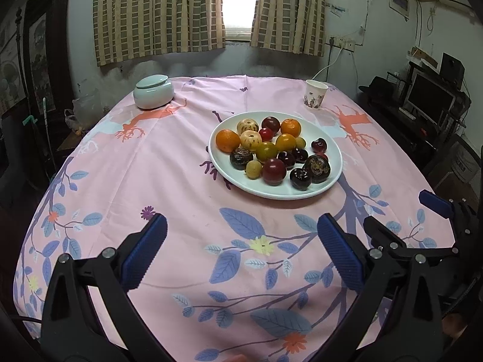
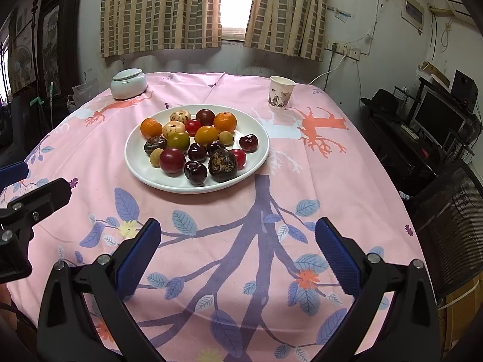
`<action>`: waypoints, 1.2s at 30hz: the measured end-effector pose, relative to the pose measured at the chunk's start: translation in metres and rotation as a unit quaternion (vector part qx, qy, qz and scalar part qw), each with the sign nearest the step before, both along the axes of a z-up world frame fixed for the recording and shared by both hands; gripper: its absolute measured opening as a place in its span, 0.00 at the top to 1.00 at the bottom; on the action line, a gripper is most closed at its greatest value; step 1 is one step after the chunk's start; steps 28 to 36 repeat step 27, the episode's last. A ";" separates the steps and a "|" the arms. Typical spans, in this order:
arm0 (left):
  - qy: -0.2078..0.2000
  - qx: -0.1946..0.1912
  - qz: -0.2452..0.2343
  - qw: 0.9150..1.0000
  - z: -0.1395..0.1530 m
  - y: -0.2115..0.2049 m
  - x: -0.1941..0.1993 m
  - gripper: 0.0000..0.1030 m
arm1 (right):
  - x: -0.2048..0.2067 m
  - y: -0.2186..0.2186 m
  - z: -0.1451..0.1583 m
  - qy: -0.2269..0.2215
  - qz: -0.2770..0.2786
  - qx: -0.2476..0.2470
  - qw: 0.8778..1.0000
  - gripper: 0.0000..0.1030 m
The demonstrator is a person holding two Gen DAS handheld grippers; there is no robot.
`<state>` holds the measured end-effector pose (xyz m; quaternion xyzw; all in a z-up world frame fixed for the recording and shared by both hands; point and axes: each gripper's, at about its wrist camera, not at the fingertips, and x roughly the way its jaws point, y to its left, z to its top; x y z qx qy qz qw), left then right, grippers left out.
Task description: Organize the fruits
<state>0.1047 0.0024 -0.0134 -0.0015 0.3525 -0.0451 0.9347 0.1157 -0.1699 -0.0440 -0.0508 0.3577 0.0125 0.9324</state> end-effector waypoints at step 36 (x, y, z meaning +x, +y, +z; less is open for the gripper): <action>0.005 -0.003 -0.011 1.000 0.001 -0.001 -0.006 0.02 | -0.003 -0.001 0.002 -0.003 -0.008 0.004 1.000 0.01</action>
